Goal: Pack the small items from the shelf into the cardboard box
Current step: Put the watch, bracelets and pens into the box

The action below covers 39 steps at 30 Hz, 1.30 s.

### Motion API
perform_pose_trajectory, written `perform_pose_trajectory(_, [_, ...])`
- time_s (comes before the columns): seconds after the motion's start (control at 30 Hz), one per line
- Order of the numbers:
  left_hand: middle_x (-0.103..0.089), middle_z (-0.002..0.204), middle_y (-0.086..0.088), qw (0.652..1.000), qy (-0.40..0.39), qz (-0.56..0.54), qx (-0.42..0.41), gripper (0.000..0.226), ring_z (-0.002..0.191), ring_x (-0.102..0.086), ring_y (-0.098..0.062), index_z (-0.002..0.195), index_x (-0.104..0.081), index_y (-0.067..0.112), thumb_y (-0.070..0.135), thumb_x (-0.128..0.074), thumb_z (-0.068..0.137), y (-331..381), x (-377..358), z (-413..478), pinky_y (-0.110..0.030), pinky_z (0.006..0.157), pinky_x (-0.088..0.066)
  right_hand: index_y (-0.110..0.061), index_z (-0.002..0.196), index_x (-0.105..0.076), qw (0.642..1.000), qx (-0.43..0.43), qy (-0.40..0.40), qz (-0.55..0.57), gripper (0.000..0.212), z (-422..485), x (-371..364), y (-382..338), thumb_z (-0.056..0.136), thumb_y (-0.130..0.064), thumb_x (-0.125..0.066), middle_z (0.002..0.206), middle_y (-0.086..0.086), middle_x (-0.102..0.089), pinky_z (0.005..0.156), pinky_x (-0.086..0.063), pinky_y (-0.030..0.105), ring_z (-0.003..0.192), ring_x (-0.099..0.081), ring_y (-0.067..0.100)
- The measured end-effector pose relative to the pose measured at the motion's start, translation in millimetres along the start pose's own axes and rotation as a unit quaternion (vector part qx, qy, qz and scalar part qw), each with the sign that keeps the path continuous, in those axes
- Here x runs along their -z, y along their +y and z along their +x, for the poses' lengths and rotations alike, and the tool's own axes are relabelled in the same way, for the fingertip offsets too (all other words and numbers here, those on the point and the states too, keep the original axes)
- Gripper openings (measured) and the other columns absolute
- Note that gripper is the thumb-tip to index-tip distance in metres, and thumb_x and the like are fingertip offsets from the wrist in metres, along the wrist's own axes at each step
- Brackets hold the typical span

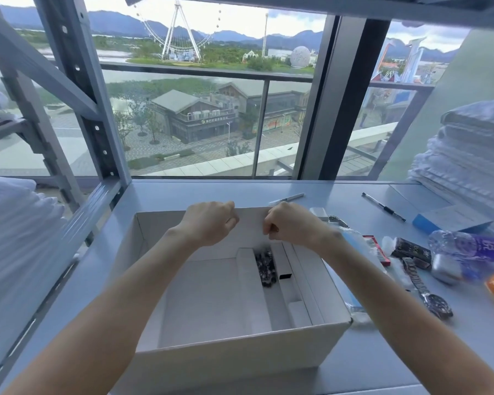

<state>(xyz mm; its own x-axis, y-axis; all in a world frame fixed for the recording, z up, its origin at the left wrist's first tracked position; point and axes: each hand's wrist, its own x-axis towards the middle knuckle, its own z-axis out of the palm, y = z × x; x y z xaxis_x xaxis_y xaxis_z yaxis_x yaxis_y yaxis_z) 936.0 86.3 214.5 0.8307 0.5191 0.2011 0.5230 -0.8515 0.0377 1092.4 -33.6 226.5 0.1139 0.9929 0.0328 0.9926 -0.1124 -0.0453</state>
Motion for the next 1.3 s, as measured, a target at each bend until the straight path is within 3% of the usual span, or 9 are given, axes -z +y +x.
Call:
perform_pose_trajectory(0.17, [-0.063, 0.111, -0.006, 1.000, -0.005, 0.013, 0.000, 0.025, 0.097, -0.059, -0.030, 0.101, -0.047, 0.016, 0.038, -0.037, 0.097, 0, 0, -2, -0.032, 0.066, -0.034, -0.017, 0.085, -0.075, 0.994, 0.009, 0.064, 0.087, 0.016, -6, -1, 0, 0.080, -0.008, -0.062, 0.090, -0.004, -0.072, 0.076, -0.053, 0.032, 0.080, -0.064, 0.013])
perform_pose_trajectory(0.33, [-0.062, 0.114, -0.005, 1.000, 0.006, 0.014, -0.004, 0.028, 0.098, -0.059, -0.030, 0.106, -0.047, 0.014, 0.039, -0.037, 0.097, 2, 1, -4, -0.032, 0.067, -0.033, -0.007, 0.084, -0.074, 0.956, 0.053, 0.193, 0.214, 0.007, -42, 1, -1, 0.080, -0.005, -0.069, 0.084, 0.003, -0.072, 0.071, -0.049, 0.016, 0.070, -0.060, 0.006])
perform_pose_trajectory(0.4, [-0.061, 0.117, -0.006, 1.000, 0.020, -0.011, -0.011, 0.032, 0.101, -0.058, -0.031, 0.113, -0.048, 0.014, 0.039, -0.038, 0.096, 8, 2, -5, -0.035, 0.072, -0.037, -0.004, 0.082, -0.074, 0.945, 0.074, 0.224, 0.226, 0.005, -61, 3, 3, 0.079, -0.003, -0.070, 0.086, 0.005, -0.071, 0.070, -0.047, 0.011, 0.070, -0.061, 0.007])
perform_pose_trajectory(0.47, [-0.060, 0.122, -0.005, 0.998, 0.042, -0.051, -0.024, 0.036, 0.106, -0.057, -0.030, 0.120, -0.049, 0.015, 0.039, -0.040, 0.096, 19, 3, -4, -0.037, 0.081, -0.041, -0.003, 0.082, -0.074, 0.941, 0.083, 0.245, 0.218, 0.005, -80, 7, 15, 0.079, -0.002, -0.071, 0.089, 0.007, -0.071, 0.076, -0.051, 0.017, 0.076, -0.065, 0.012])
perform_pose_trajectory(0.6, [-0.059, 0.125, -0.005, 0.994, 0.064, -0.064, -0.056, 0.039, 0.108, -0.056, -0.027, 0.124, -0.048, 0.015, 0.041, -0.038, 0.096, 50, 3, 5, -0.037, 0.083, -0.040, -0.004, 0.083, -0.074, 0.945, 0.040, 0.262, 0.193, 0.006, -109, 11, 60, 0.078, -0.006, -0.072, 0.089, 0.005, -0.072, 0.080, -0.051, 0.019, 0.079, -0.065, 0.009])
perform_pose_trajectory(0.77, [-0.062, 0.112, -0.006, 0.998, -0.003, -0.049, -0.027, 0.043, 0.090, -0.056, -0.026, 0.114, -0.050, 0.016, 0.049, -0.027, 0.097, 90, 0, 34, -0.034, 0.067, -0.033, -0.008, 0.084, -0.074, 0.957, -0.098, 0.215, 0.169, 0.006, -113, -3, 133, 0.080, -0.008, -0.069, 0.085, 0.004, -0.073, 0.077, -0.054, 0.037, 0.074, -0.064, 0.014])
perform_pose_trajectory(0.87, [-0.064, 0.098, -0.007, 0.998, -0.022, -0.056, 0.000, 0.041, 0.074, -0.050, -0.021, 0.102, -0.049, 0.016, 0.049, -0.024, 0.097, 107, -4, 45, -0.033, 0.059, -0.032, -0.013, 0.085, -0.074, 0.961, -0.164, 0.164, 0.148, 0.008, -101, -16, 172, 0.080, -0.012, -0.067, 0.087, 0.003, -0.074, 0.078, -0.052, 0.035, 0.074, -0.059, 0.011])
perform_pose_trajectory(1.07, [-0.065, 0.100, -0.008, 0.999, 0.027, -0.034, 0.013, 0.040, 0.078, -0.055, -0.025, 0.104, -0.051, 0.013, 0.044, -0.027, 0.098, 113, -7, 38, -0.034, 0.066, -0.035, -0.018, 0.089, -0.073, 0.971, -0.207, 0.067, 0.100, 0.014, -60, -37, 209, 0.083, -0.017, -0.060, 0.095, 0.004, -0.073, 0.079, -0.051, 0.034, 0.091, -0.065, 0.025])
perform_pose_trajectory(1.3, [-0.065, 0.100, -0.007, 0.998, 0.049, -0.025, 0.007, 0.036, 0.080, -0.056, -0.024, 0.102, -0.051, 0.012, 0.040, -0.029, 0.097, 113, -9, 36, -0.033, 0.071, -0.034, -0.018, 0.099, -0.070, 0.970, -0.230, 0.011, 0.084, 0.021, -26, -60, 225, 0.086, -0.015, -0.052, 0.112, 0.007, -0.066, 0.082, -0.046, 0.033, 0.102, -0.059, 0.028])
